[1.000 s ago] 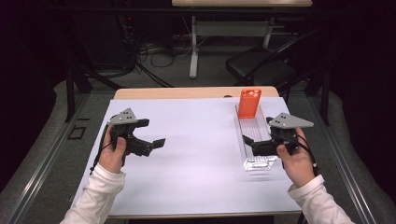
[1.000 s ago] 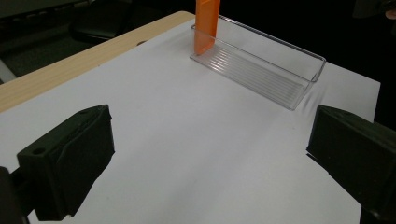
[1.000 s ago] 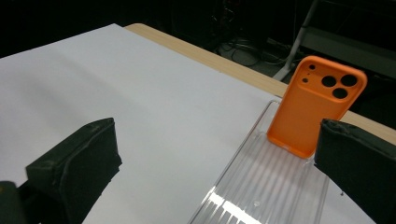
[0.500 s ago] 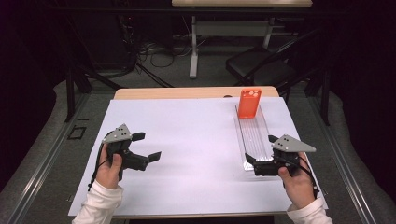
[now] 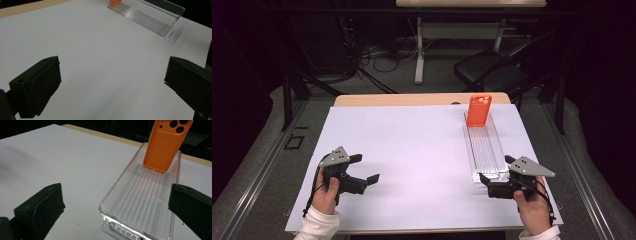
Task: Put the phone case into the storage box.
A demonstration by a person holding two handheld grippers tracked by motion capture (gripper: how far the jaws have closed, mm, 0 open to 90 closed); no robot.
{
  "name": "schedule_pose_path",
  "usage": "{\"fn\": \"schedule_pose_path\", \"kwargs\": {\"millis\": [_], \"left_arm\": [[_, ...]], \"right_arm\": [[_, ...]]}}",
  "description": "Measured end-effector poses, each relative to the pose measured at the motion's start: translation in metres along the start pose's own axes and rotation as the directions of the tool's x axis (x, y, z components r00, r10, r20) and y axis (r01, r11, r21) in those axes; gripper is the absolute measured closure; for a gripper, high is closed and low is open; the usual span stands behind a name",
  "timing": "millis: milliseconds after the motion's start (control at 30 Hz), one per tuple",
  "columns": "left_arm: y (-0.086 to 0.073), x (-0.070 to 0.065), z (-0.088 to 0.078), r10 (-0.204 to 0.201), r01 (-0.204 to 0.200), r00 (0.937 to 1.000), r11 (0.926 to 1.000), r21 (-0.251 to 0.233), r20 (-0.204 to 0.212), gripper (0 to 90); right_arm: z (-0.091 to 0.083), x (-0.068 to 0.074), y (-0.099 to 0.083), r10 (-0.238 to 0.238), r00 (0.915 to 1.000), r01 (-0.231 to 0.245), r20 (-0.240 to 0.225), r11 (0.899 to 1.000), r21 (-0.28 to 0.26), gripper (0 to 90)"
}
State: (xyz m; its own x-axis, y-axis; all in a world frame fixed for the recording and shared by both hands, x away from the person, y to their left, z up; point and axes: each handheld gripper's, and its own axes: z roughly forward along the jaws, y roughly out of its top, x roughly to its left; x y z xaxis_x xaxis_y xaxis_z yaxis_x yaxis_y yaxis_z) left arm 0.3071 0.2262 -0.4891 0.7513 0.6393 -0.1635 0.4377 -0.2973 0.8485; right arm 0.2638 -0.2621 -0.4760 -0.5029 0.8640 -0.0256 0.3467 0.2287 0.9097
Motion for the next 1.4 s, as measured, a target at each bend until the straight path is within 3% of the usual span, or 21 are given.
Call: {"fn": "schedule_pose_path", "kwargs": {"millis": [233,667,867,1133,1400], "left_arm": [[-0.014,0.001,0.0,-0.022,0.023,0.9995,0.9995,-0.023,0.021,0.5],[-0.027,0.001,0.006,-0.008,0.011,0.999,0.9987,-0.05,0.044,0.5],[-0.033,-0.003,0.011,0.036,-0.035,0.9989,0.9986,-0.04,0.03,0.5],[-0.039,-0.002,0.017,0.004,0.002,0.9975,0.9974,-0.072,0.071,0.5],[-0.041,-0.002,0.02,0.005,0.003,0.9964,0.9961,-0.088,0.084,0.5]], "right_arm": [[0.0,0.004,-0.011,-0.007,0.9999,0.008,0.008,1.0,-0.013,0.0],[0.009,0.012,-0.034,0.019,0.9998,-0.019,0.001,0.999,-0.033,0.0],[0.01,0.014,-0.039,0.02,0.9997,-0.019,0.013,0.999,-0.051,0.0],[0.016,0.019,-0.043,0.001,0.9999,-0.001,-0.012,0.999,-0.048,0.0],[0.019,0.021,-0.044,-0.015,0.9998,0.015,-0.01,0.998,-0.054,0.0]]}}
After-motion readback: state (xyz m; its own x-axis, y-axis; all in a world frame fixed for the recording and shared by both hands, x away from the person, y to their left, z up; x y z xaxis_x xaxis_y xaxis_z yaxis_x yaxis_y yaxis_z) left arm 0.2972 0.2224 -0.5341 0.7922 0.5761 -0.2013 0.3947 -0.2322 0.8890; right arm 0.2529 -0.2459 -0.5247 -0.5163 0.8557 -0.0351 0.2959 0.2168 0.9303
